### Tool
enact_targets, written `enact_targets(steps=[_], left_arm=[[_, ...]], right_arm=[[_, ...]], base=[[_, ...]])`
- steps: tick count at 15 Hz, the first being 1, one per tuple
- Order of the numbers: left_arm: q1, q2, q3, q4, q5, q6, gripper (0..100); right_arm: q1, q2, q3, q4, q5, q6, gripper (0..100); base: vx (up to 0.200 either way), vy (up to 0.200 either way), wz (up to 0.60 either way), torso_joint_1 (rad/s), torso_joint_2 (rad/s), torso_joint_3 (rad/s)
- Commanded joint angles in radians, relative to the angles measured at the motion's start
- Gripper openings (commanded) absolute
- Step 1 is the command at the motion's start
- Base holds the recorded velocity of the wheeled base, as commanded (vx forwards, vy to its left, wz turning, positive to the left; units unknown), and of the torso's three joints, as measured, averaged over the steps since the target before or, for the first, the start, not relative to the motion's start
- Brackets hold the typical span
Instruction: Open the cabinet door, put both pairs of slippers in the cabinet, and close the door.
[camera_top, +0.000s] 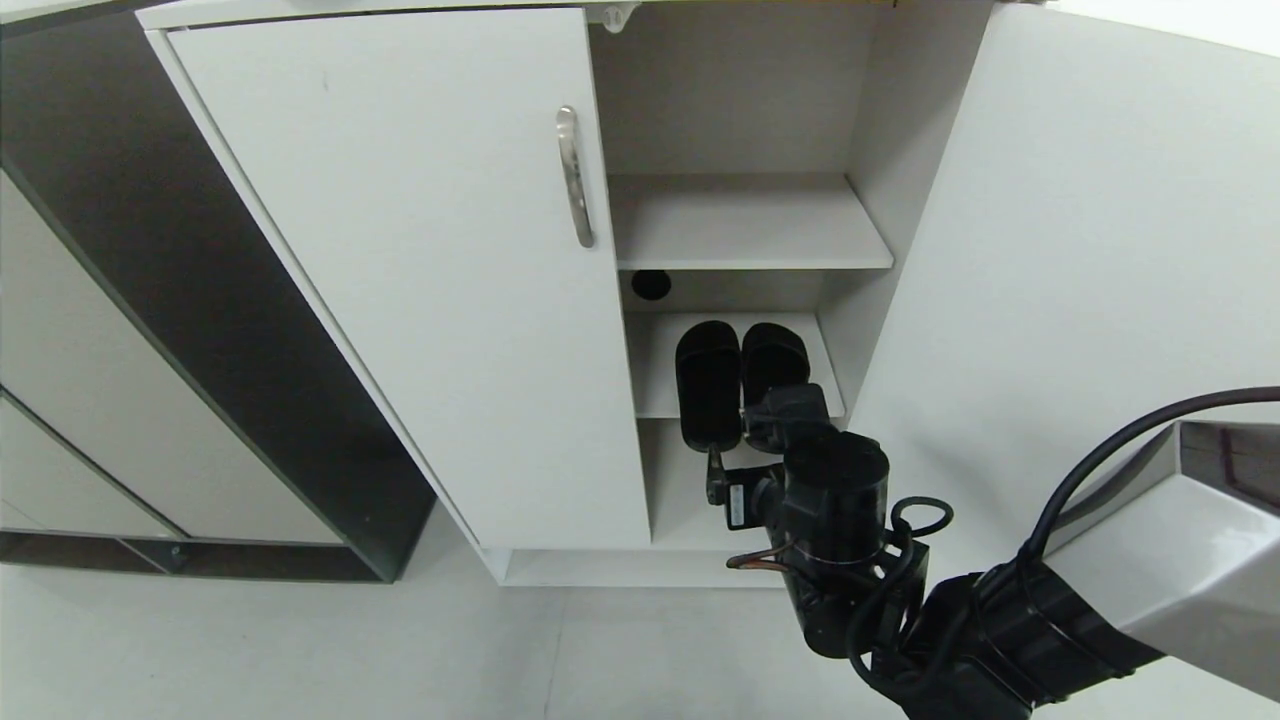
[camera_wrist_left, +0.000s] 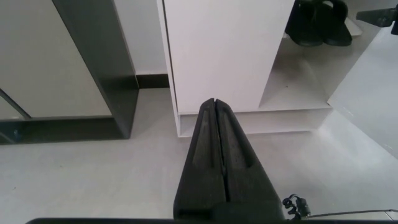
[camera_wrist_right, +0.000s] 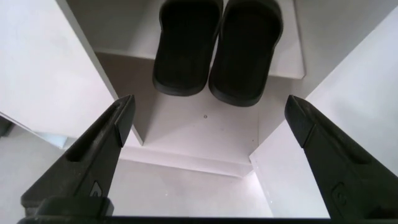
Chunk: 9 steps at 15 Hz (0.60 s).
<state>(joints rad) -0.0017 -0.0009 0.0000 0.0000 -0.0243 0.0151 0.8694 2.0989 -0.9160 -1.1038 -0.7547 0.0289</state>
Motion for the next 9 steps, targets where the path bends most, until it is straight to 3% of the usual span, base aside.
enact_targets(steps=[1,9], left_arm=[[0.000,0.001,0.000,0.000,0.000,0.000,0],[0.000,0.001,0.000,0.000,0.000,0.000,0]], right_arm=[[0.000,0.001,-0.001,-0.001,0.000,0.000,100],[0.000,0.009,-0.001,-0.001,0.001,0.000,100]], base=[[0.000,0.000,0.00,0.002,0.01,0.178],[0.000,0.000,0.00,0.004,0.00,0.199]])
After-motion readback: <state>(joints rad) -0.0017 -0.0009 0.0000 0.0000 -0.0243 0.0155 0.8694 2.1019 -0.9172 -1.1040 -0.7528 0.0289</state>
